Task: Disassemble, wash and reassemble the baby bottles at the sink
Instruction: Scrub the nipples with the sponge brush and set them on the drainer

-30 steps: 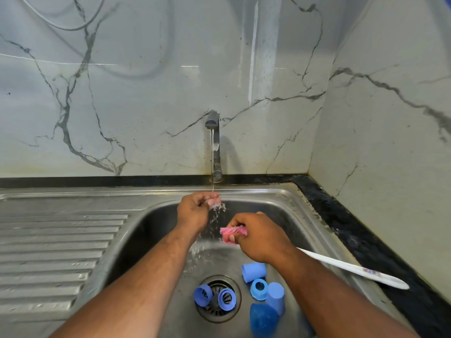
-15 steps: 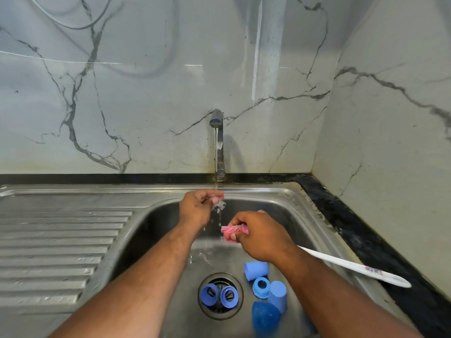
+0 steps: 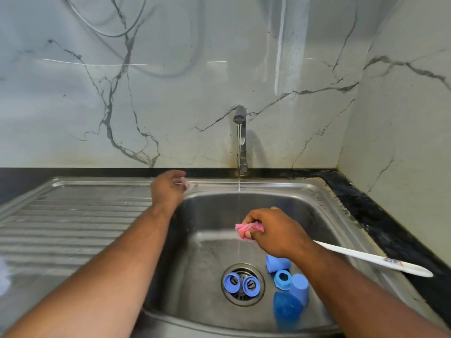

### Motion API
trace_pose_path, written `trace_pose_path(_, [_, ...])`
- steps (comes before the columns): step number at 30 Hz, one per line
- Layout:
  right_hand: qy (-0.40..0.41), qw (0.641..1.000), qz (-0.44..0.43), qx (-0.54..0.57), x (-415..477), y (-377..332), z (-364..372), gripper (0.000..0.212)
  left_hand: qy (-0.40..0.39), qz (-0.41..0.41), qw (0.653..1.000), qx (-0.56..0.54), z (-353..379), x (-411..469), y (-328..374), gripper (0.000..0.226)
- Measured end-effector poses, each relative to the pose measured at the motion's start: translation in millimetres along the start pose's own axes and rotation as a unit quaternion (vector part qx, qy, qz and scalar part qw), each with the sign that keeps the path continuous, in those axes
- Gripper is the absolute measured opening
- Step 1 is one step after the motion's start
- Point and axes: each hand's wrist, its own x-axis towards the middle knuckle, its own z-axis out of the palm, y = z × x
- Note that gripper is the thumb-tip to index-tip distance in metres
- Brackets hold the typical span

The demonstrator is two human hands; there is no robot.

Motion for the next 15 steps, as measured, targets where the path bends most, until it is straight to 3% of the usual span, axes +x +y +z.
trace_pose_path(6, [0.0,1.0,-0.012,-0.016,3.2,2.4,5.2,0.012,0.021,0.024,0.999,0.044,-28.9,37.3,-17.3,0.031])
trace_pose_path(15, [-0.005,1.0,-0.009,-0.02,7.4,6.3,9.4,0.014,-0.045,0.055,0.988,0.138,-27.0,46.0,-31.2,0.028])
